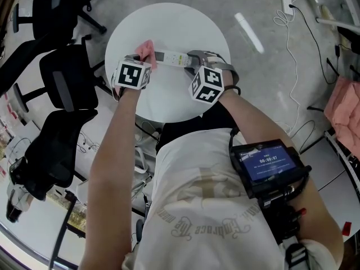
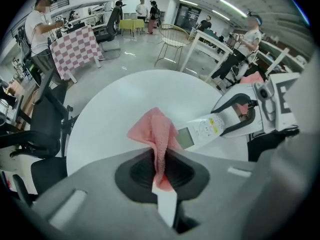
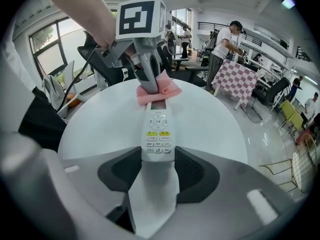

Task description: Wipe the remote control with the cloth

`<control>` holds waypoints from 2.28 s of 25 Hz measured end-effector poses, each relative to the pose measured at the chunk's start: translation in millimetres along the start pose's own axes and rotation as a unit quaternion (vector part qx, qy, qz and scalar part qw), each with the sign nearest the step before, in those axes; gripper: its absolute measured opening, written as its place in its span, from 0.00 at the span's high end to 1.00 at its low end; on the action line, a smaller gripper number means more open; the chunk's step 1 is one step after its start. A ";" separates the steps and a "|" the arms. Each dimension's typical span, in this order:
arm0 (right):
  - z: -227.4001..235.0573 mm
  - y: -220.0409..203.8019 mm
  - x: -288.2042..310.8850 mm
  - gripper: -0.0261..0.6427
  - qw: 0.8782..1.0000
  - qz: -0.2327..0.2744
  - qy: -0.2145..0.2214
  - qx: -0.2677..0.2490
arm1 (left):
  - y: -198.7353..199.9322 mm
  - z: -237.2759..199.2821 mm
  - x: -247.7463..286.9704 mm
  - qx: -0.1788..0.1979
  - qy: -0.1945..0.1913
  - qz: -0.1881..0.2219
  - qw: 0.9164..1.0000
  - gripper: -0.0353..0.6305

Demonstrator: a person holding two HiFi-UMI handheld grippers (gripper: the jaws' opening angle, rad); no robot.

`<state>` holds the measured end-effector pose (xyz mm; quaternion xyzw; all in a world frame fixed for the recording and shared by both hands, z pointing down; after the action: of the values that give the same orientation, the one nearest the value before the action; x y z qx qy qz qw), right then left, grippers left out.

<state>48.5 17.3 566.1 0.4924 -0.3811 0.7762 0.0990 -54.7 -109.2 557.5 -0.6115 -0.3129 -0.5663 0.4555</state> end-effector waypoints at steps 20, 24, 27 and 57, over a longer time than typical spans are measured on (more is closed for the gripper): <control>1.7 2.9 -0.3 0.64 1.000 0.000 0.004 -0.005 | 35.1 100.2 -16.2 0.041 -0.159 0.039 0.986 0.92; 2.6 3.7 -1.0 0.64 1.000 -0.002 0.005 -0.008 | 41.4 121.3 -20.6 0.071 -0.207 0.047 0.975 0.92; 2.0 2.8 -0.9 0.64 1.000 -0.003 0.005 -0.011 | 41.1 127.6 -20.5 0.099 -0.234 0.046 0.966 0.92; 9.1 -10.1 -10.0 0.62 0.998 -0.042 0.013 -0.036 | -46.9 -17.0 -18.0 -0.221 0.007 0.096 0.971 0.92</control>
<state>65.0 20.2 564.7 0.4937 -0.3867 0.7635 0.1539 -106.7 -104.0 548.5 -0.7205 -0.1166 -0.5788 0.3637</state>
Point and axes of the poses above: the fingertips, and each gripper's own axes: x forward along the fingers, z to its right, y out of its top, the point moved 5 cm from there along -x, backward along the fingers, and after that the axes turned 14 degrees about y, right-handed, at the moved point
